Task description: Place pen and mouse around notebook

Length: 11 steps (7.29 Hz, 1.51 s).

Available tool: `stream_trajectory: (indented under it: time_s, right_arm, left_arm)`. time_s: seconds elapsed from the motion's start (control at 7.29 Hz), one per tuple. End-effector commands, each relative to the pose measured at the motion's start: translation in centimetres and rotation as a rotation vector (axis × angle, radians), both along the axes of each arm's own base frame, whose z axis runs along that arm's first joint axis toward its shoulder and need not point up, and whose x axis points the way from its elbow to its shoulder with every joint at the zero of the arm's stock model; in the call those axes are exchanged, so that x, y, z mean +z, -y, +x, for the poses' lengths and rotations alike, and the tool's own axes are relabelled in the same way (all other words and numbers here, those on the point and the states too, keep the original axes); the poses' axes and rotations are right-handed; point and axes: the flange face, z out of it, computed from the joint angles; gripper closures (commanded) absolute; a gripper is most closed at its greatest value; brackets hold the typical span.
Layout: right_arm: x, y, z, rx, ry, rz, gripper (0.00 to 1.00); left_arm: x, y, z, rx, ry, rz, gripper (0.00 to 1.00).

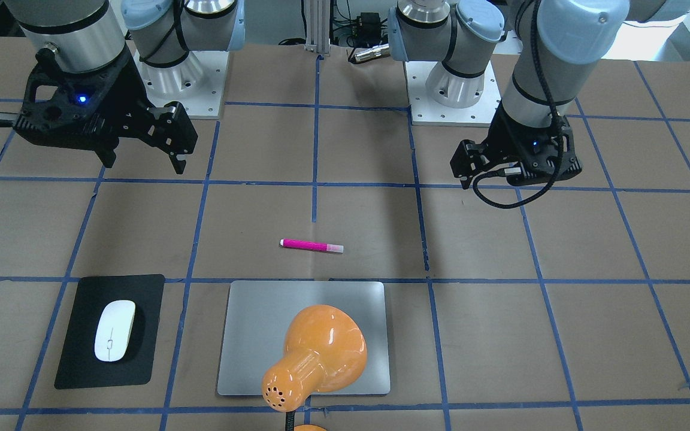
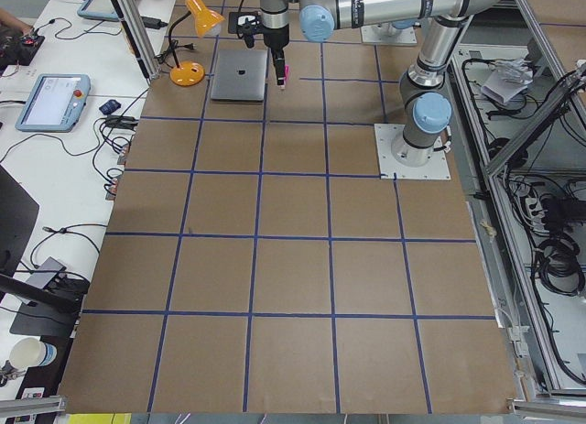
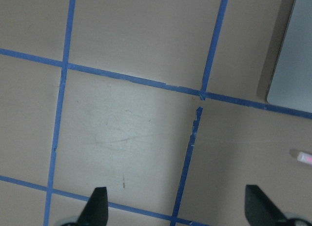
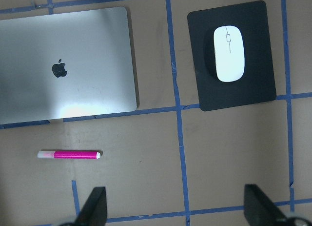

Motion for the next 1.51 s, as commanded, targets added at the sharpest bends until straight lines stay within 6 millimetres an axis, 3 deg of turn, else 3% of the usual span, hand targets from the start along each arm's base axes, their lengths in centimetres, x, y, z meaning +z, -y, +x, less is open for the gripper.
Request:
stream_trajectory:
  time_s: [0.0, 0.27, 0.55, 1.37]
  right_arm:
    - [0.0, 0.0, 0.0, 0.000, 0.000, 0.000, 0.00]
    - [0.0, 0.0, 0.0, 0.000, 0.000, 0.000, 0.00]
    - [0.0, 0.0, 0.0, 0.000, 0.000, 0.000, 0.00]
    - [0.0, 0.0, 0.0, 0.000, 0.000, 0.000, 0.00]
  left_arm:
    - [2.1, -2.0, 0.3, -0.100, -0.036, 0.005, 0.00]
    - [3.3, -3.7, -0.4, -0.106, -0.078, 0.006, 0.00]
    - [2.6, -3.9, -0.2, -0.139, -0.081, 0.012, 0.00]
    - [3.3, -4.6, 0.1, -0.133, -0.076, 0.003, 0.00]
